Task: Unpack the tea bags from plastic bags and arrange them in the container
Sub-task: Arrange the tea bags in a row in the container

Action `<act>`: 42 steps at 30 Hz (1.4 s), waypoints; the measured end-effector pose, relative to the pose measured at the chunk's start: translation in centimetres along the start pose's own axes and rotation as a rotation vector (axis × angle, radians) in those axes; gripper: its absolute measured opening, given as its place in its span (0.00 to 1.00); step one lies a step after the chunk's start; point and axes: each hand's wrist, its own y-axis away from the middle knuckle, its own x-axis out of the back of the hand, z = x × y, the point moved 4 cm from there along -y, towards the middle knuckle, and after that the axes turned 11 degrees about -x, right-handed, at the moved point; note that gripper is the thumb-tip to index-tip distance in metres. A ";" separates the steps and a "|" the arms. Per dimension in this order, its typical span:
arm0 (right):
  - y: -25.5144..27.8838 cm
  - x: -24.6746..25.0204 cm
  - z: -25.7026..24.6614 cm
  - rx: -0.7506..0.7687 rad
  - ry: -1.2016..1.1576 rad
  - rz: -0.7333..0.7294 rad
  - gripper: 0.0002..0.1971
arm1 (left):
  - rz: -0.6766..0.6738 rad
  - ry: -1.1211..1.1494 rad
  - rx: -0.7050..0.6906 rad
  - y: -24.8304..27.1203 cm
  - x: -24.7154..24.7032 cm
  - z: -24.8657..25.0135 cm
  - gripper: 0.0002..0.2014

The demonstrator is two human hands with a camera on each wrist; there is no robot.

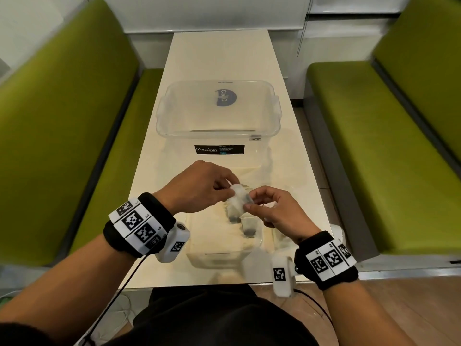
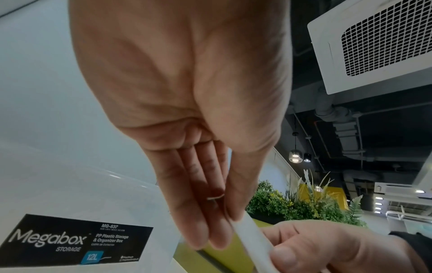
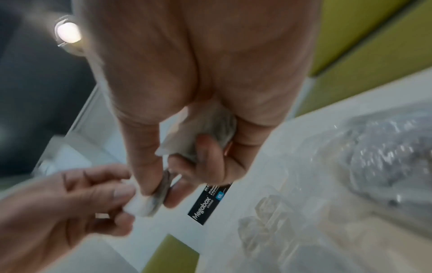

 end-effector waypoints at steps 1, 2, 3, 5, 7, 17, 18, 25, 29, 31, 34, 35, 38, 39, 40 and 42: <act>0.0 -0.1 -0.1 0.047 0.054 0.042 0.08 | 0.007 -0.007 -0.003 0.0 0.0 0.0 0.08; -0.1 -0.1 -0.2 0.097 0.101 0.080 0.09 | 0.021 -0.009 -0.011 0.0 -0.1 0.0 0.06; -0.1 -0.2 -0.2 0.143 0.136 0.117 0.09 | 0.040 -0.010 -0.019 0.0 -0.1 0.1 0.04; 0.0 -0.1 -0.3 0.206 0.159 0.183 0.09 | 0.079 0.001 -0.026 0.1 0.0 0.2 0.03; 0.1 0.0 -0.3 0.242 0.156 0.233 0.09 | 0.110 0.036 -0.023 0.2 0.1 0.1 0.02; -0.7 1.2 1.4 0.058 0.101 0.259 0.16 | -0.062 -0.236 0.000 -1.0 -2.2 -2.6 0.03; -0.7 1.5 1.8 -0.006 0.050 0.252 0.17 | -0.103 -0.265 0.035 -1.2 -2.9 -3.4 0.04; -0.4 2.4 3.7 -0.371 -0.426 -0.038 0.33 | -0.288 -0.323 0.115 -2.0 -7.7 -6.0 0.06; -0.1 2.5 4.0 -0.383 -0.480 -0.097 0.32 | -0.286 -0.338 0.102 -3.0 -9.1 -5.9 0.07; -0.2 2.5 4.2 -0.369 -0.466 -0.107 0.29 | -0.278 -0.341 0.097 -3.3 -9.3 -5.8 0.08; -0.4 2.4 4.3 -0.346 -0.449 -0.129 0.16 | -0.272 -0.362 0.082 -3.7 -9.4 -5.6 0.08; -0.5 2.4 4.4 -0.345 -0.440 -0.133 0.15 | -0.271 -0.369 0.081 -3.7 -9.5 -5.6 0.07; -0.6 2.2 4.7 -0.341 -0.396 -0.139 0.15 | -0.269 -0.386 0.074 -3.8 -9.5 -5.6 0.07; -0.6 2.2 4.7 -0.341 -0.369 -0.134 0.15 | -0.271 -0.394 0.072 -3.8 -9.5 -5.6 0.07; -0.6 2.1 4.7 -0.341 -0.334 -0.127 0.15 | -0.270 -0.401 0.071 -3.8 -9.5 -5.6 0.08; -0.5 2.1 4.7 -0.335 -0.246 -0.109 0.15 | -0.264 -0.415 0.076 -3.8 -9.4 -5.6 0.08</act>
